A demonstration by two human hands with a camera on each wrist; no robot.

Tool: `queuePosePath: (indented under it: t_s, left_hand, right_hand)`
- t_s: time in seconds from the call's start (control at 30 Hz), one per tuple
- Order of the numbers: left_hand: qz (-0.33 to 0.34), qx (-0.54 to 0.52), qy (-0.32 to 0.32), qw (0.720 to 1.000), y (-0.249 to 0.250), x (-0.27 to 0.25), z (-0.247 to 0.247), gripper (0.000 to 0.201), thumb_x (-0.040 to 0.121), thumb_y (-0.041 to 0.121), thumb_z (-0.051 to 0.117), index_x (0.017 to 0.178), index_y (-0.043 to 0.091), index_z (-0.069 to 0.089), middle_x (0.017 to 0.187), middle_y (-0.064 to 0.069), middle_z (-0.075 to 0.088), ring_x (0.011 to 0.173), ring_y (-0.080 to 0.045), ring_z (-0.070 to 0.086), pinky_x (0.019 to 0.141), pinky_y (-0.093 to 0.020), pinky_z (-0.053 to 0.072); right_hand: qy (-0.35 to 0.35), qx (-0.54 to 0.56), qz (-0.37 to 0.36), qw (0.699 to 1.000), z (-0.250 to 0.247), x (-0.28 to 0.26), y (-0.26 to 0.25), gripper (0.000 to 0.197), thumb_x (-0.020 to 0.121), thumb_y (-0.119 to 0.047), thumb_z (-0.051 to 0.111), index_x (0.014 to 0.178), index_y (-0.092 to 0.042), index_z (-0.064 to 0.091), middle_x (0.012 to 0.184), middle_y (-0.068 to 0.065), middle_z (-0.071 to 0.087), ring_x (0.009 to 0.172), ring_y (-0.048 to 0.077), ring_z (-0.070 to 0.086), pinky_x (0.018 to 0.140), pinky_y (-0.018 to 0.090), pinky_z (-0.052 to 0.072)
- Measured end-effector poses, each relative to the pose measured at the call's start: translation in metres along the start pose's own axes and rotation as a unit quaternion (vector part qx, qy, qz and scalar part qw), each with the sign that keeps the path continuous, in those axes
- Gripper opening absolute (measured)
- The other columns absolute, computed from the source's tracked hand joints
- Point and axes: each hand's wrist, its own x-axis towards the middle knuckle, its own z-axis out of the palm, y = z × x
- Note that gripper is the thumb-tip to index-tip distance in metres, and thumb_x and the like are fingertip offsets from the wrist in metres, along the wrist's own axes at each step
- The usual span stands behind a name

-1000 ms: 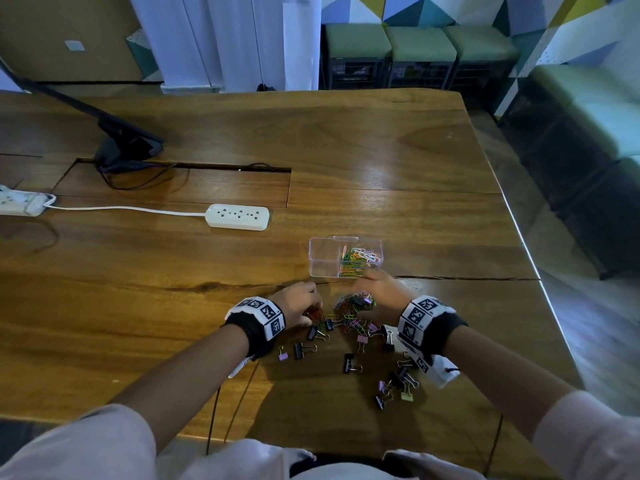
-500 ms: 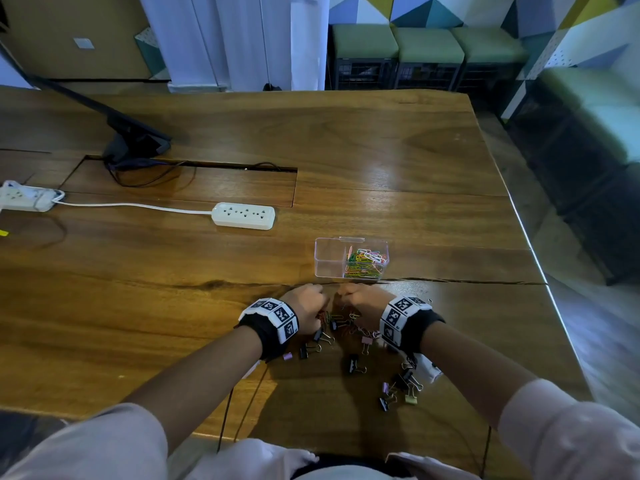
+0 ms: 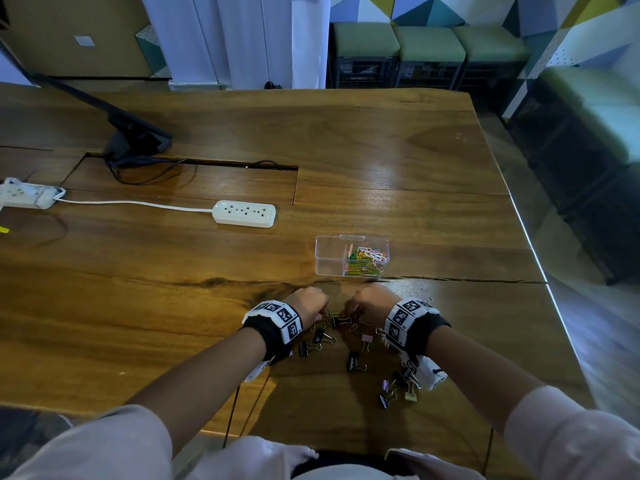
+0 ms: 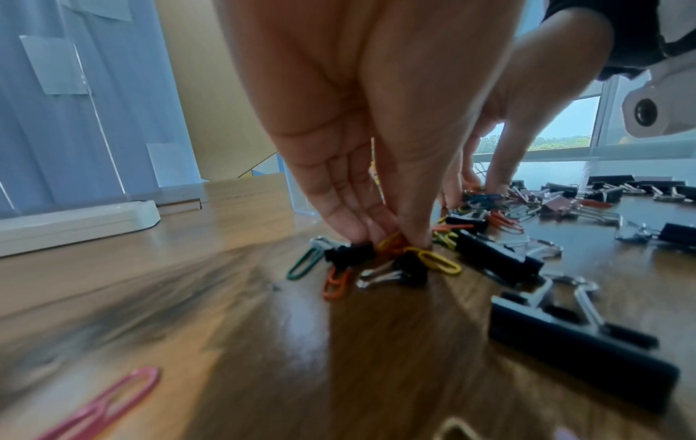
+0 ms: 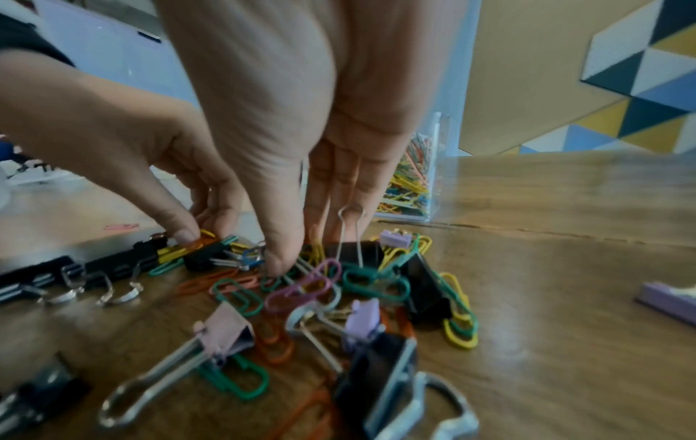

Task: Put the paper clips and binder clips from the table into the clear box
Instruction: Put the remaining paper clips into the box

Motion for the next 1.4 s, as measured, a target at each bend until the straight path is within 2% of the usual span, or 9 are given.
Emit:
queuePosePath:
  t_s: [0.17, 0.33, 0.53, 0.73, 0.93, 1.1, 1.2, 1.27, 1.4]
  left_hand:
    - [-0.009, 0.009, -0.016, 1.0, 0.003, 0.0, 0.002, 0.018, 0.092, 0.013, 0.055, 0.11, 0.008, 0.057, 0.119, -0.01, 0.054, 0.113, -0.027, 0.053, 0.094, -0.037, 0.044]
    - [0.009, 0.047, -0.005, 0.999, 0.007, -0.004, 0.002, 0.023, 0.092, 0.005, 0.052, 0.115, 0.005, 0.054, 0.121, -0.013, 0.05, 0.114, -0.03, 0.051, 0.093, -0.037, 0.042]
    - [0.013, 0.073, -0.014, 0.997, 0.011, -0.007, -0.001, 0.027, 0.092, 0.002, 0.052, 0.119, 0.004, 0.051, 0.123, -0.013, 0.05, 0.117, -0.03, 0.051, 0.094, -0.038, 0.044]
    - [0.027, 0.077, -0.026, 0.996, 0.013, -0.008, -0.006, 0.031, 0.094, 0.003, 0.049, 0.125, 0.002, 0.048, 0.129, -0.014, 0.049, 0.122, -0.03, 0.049, 0.098, -0.037, 0.044]
    - [0.04, 0.099, -0.013, 0.994, 0.016, -0.013, -0.005, 0.024, 0.092, -0.003, 0.048, 0.116, 0.0, 0.05, 0.119, -0.015, 0.052, 0.113, -0.031, 0.052, 0.09, -0.037, 0.046]
    - [0.061, 0.111, 0.003, 0.992, 0.013, -0.015, -0.004, 0.018, 0.093, 0.0, 0.046, 0.109, 0.0, 0.053, 0.114, -0.015, 0.055, 0.106, -0.032, 0.055, 0.087, -0.037, 0.046]
    - [0.055, 0.096, -0.004, 0.994, 0.012, -0.015, -0.006, 0.019, 0.094, 0.005, 0.047, 0.111, 0.0, 0.052, 0.115, -0.016, 0.054, 0.106, -0.033, 0.055, 0.087, -0.038, 0.045]
    - [0.051, 0.085, -0.006, 0.995, 0.011, -0.014, -0.006, 0.019, 0.094, 0.006, 0.046, 0.112, 0.0, 0.053, 0.116, -0.016, 0.054, 0.107, -0.033, 0.055, 0.089, -0.039, 0.045]
    - [0.047, 0.068, -0.002, 0.997, 0.009, -0.013, -0.005, 0.022, 0.094, 0.005, 0.046, 0.113, 0.0, 0.054, 0.116, -0.016, 0.054, 0.108, -0.033, 0.055, 0.089, -0.039, 0.046]
  right_hand:
    - [-0.014, 0.049, 0.049, 0.997, 0.002, -0.001, 0.004, 0.031, 0.082, -0.011, 0.065, 0.114, -0.011, 0.063, 0.116, 0.005, 0.063, 0.108, 0.02, 0.059, 0.094, 0.029, 0.048]
    - [-0.025, 0.033, 0.025, 0.999, 0.002, -0.006, -0.002, 0.024, 0.088, -0.01, 0.058, 0.11, -0.007, 0.067, 0.116, 0.008, 0.064, 0.11, 0.022, 0.057, 0.097, 0.031, 0.045]
    - [-0.04, 0.105, 0.063, 0.992, -0.012, -0.01, 0.003, 0.023, 0.088, -0.013, 0.059, 0.11, -0.008, 0.066, 0.117, 0.007, 0.064, 0.108, 0.022, 0.059, 0.094, 0.029, 0.046]
    - [0.064, 0.24, 0.125, 0.961, -0.029, -0.023, 0.023, 0.005, 0.08, -0.017, 0.069, 0.08, -0.021, 0.067, 0.079, -0.012, 0.062, 0.077, -0.002, 0.06, 0.081, 0.019, 0.053]
    - [0.144, 0.283, 0.178, 0.931, -0.067, -0.026, 0.033, 0.018, 0.076, -0.022, 0.073, 0.092, -0.018, 0.067, 0.083, -0.005, 0.068, 0.077, 0.006, 0.065, 0.065, 0.012, 0.048]
    - [0.252, 0.27, 0.229, 0.901, -0.077, -0.017, 0.039, 0.017, 0.072, -0.02, 0.077, 0.077, -0.019, 0.061, 0.081, -0.006, 0.066, 0.076, 0.007, 0.062, 0.064, 0.014, 0.047]
    - [0.264, 0.271, 0.241, 0.894, -0.074, -0.011, 0.04, 0.014, 0.076, -0.02, 0.074, 0.072, -0.02, 0.061, 0.085, -0.002, 0.068, 0.077, 0.008, 0.061, 0.065, 0.016, 0.047]
    - [0.256, 0.261, 0.242, 0.899, -0.072, -0.009, 0.04, 0.004, 0.082, -0.02, 0.068, 0.081, -0.016, 0.067, 0.09, 0.0, 0.069, 0.077, 0.008, 0.061, 0.058, 0.012, 0.043]
    - [0.248, 0.229, 0.222, 0.915, -0.066, -0.009, 0.043, 0.018, 0.093, -0.015, 0.053, 0.096, -0.014, 0.07, 0.104, 0.002, 0.07, 0.076, 0.014, 0.066, 0.056, 0.012, 0.046]
